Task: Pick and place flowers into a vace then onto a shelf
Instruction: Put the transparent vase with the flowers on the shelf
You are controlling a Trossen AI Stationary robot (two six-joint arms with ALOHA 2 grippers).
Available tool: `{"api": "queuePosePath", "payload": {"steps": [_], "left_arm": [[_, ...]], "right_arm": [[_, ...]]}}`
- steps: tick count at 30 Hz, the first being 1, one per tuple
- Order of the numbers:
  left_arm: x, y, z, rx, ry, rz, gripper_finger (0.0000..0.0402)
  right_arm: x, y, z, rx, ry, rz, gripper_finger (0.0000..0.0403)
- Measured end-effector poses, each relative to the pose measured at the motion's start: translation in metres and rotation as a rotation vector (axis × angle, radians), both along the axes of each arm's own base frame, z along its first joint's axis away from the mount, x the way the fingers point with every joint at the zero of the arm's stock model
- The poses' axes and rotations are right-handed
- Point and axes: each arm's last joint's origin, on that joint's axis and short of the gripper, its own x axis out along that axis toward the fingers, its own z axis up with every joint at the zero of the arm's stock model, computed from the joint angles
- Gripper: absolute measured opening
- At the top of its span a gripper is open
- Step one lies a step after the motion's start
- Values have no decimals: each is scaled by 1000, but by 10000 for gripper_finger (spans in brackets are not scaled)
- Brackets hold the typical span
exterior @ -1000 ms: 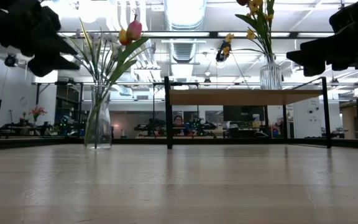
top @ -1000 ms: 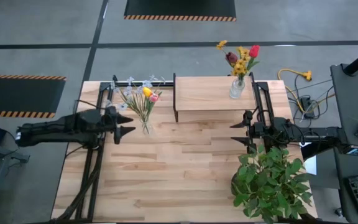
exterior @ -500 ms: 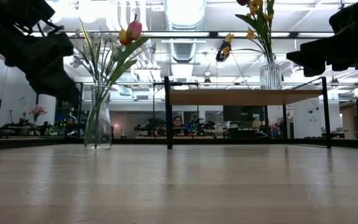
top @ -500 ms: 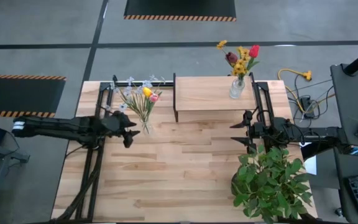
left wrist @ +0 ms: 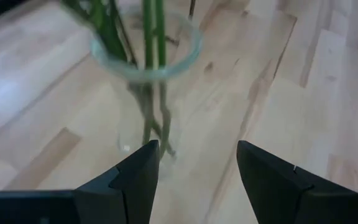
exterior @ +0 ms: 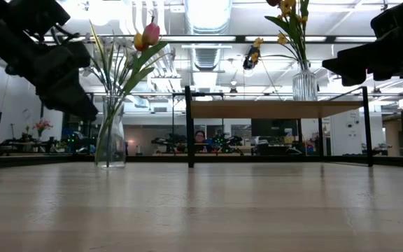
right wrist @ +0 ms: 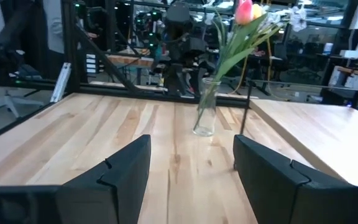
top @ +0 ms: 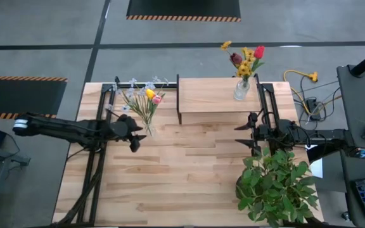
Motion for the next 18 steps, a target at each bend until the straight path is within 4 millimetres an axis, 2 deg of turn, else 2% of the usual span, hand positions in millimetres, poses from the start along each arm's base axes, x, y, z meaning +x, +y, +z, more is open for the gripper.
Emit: {"api": "queuePosePath", "payload": {"steps": [6,11,18], "left_arm": [[5,3,-4,130,60,33,199],[9,4,-5,154,56,50,203],[15,5,-1,212,2,57,254]], "right_arm": [[0,0,0,-4,0,-9,219],[0,0,0,-4,5,-9,219],[0,0,-1,-11,5,-8,219]]}}
